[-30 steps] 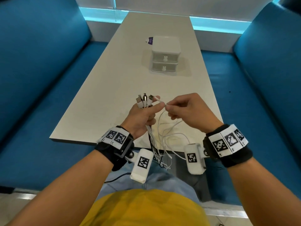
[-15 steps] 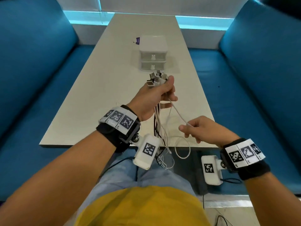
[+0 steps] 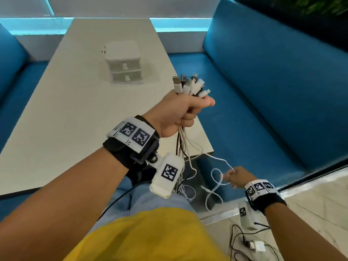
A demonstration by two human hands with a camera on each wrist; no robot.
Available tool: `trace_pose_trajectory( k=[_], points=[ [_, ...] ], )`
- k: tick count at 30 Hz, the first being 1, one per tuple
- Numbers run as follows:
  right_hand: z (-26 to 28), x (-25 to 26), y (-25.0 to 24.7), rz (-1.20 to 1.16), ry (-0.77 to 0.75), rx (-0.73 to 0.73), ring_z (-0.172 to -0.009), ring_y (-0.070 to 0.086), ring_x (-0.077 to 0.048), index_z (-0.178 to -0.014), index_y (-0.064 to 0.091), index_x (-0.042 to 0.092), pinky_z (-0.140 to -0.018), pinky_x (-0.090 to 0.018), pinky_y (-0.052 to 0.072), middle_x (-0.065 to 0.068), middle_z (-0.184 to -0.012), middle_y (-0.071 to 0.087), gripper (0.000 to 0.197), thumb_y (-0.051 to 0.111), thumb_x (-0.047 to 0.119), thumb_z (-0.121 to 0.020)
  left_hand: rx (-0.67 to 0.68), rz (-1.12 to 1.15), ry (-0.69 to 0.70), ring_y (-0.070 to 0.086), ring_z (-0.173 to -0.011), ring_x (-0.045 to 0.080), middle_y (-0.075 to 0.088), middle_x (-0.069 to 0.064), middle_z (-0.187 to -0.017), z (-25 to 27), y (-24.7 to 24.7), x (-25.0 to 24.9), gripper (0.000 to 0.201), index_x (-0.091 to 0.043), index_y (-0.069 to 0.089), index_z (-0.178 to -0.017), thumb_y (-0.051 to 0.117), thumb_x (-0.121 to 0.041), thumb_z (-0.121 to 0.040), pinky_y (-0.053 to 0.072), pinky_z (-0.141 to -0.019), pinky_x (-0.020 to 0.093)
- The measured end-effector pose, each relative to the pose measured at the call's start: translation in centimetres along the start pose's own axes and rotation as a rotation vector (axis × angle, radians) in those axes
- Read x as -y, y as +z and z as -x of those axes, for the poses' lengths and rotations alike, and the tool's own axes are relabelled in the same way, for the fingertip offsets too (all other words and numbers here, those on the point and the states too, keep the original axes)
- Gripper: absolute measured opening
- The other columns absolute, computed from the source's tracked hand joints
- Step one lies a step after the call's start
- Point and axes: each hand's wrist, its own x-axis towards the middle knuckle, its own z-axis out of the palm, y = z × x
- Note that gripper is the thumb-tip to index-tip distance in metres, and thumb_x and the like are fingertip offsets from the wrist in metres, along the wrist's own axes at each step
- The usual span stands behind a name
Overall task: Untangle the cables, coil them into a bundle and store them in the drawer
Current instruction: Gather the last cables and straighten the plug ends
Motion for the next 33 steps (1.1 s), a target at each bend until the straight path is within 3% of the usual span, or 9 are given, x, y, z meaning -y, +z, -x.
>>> trace_pose_trajectory(
  k=[5, 8, 11, 14, 18, 23, 26, 29, 33],
  points=[
    [-1.2, -1.6, 2.8, 0.114, -0.060, -0.117, -0.057, 0.043, -0.019, -0.050, 0.036, 0.015, -0.056, -0.028, 0.034, -0.004, -0.057, 0.043, 0.057, 0.055, 0.048, -0.092, 0.038, -0.050, -0.017, 0.014, -0.056, 0.014, 0.063, -0.014, -0.061, -0.5, 2.0, 1.4, 0.023, -0.009, 0.065, -0.082, 0.050, 0.006, -0.090, 0.013, -0.046, 0.023],
    [-1.9, -2.0, 3.8, 0.092, -0.024, -0.059, -0.067, 0.053, -0.021, -0.057, 0.049, 0.020, -0.066, -0.027, 0.041, 0.000, -0.064, 0.053, 0.047, 0.056, 0.052, -0.090, 0.006, -0.016, -0.008, 0.017, -0.050, 0.009, 0.059, -0.013, -0.059, -0.8, 2.5, 1.7, 0.024, -0.012, 0.066, -0.079, 0.052, 0.003, -0.092, 0.014, -0.044, 0.020],
    [-2.1, -2.5, 4.4, -0.110, 0.015, 0.001, -0.051, 0.054, -0.017, -0.070, 0.061, 0.014, -0.063, -0.029, 0.048, -0.001, -0.056, 0.056, 0.037, 0.063, 0.047, -0.088, -0.010, 0.051, 0.000, 0.019, -0.045, 0.006, 0.060, -0.005, -0.071, -1.3, 2.7, 1.9, 0.024, -0.014, 0.069, -0.086, 0.051, -0.001, -0.095, 0.018, -0.042, 0.017],
    [-1.7, -2.3, 4.5, -0.190, 0.012, 0.111, -0.054, 0.062, -0.012, -0.105, 0.066, 0.014, -0.065, -0.029, 0.054, -0.001, -0.068, 0.066, 0.027, 0.072, 0.031, -0.085, 0.036, 0.038, 0.014, 0.020, -0.046, 0.005, 0.060, -0.001, -0.077, -1.6, 2.7, 2.5, 0.025, -0.018, 0.069, -0.103, 0.046, -0.009, -0.099, 0.019, -0.044, 0.017],
    [-1.0, -1.5, 2.7, -0.088, -0.025, 0.310, -0.080, 0.069, -0.010, -0.148, 0.029, 0.029, -0.074, -0.026, 0.057, 0.001, -0.098, 0.073, 0.084, 0.077, 0.020, -0.080, -0.044, -0.015, -0.007, 0.028, -0.048, 0.008, 0.066, 0.001, -0.077, -2.4, 3.2, 3.8, 0.024, -0.012, 0.067, -0.108, 0.046, -0.020, -0.102, 0.028, -0.047, 0.018],
    [-0.5, 0.6, -2.3, -0.052, -0.139, 0.049, -0.067, 0.065, -0.012, -0.112, 0.061, 0.018, -0.061, -0.025, 0.049, -0.002, -0.089, 0.068, 0.020, 0.059, 0.020, -0.092, -0.057, -0.218, -0.050, 0.057, -0.064, 0.017, 0.063, 0.002, -0.063, -2.8, 3.5, 5.2, 0.037, -0.017, 0.067, -0.085, 0.041, -0.036, -0.102, 0.050, -0.076, 0.037],
    [2.0, 4.2, -6.1, -0.279, -0.343, -0.155, -0.054, 0.058, -0.008, -0.077, 0.064, 0.014, -0.065, -0.034, 0.049, -0.004, -0.067, 0.064, 0.019, 0.056, 0.010, -0.093, -0.011, -0.224, -0.058, 0.037, -0.047, 0.015, 0.033, -0.001, -0.050, -2.7, 3.6, 5.6, 0.038, -0.015, 0.061, -0.080, 0.040, -0.038, -0.102, 0.043, -0.061, 0.031],
    [6.8, 10.1, -8.4, -0.443, -0.576, -0.322, -0.064, 0.057, -0.010, -0.089, 0.065, 0.008, -0.064, -0.029, 0.045, -0.004, -0.072, 0.062, 0.026, 0.052, 0.029, -0.097, -0.034, -0.246, -0.058, 0.023, -0.046, 0.009, 0.025, -0.007, -0.052, -2.8, 3.7, 5.9, 0.033, -0.013, 0.062, -0.079, 0.045, -0.032, -0.101, 0.028, -0.049, 0.022],
    [11.8, 17.1, -9.6, -0.542, -0.793, -0.200, -0.068, 0.061, -0.021, -0.111, 0.061, 0.012, -0.062, -0.040, 0.051, -0.002, -0.092, 0.061, 0.041, 0.043, 0.047, -0.098, -0.069, -0.267, -0.025, 0.028, -0.050, 0.009, 0.051, -0.006, -0.057, -2.5, 3.8, 5.7, 0.022, -0.012, 0.061, -0.079, 0.050, -0.013, -0.098, 0.029, -0.051, 0.026]
  ],
)
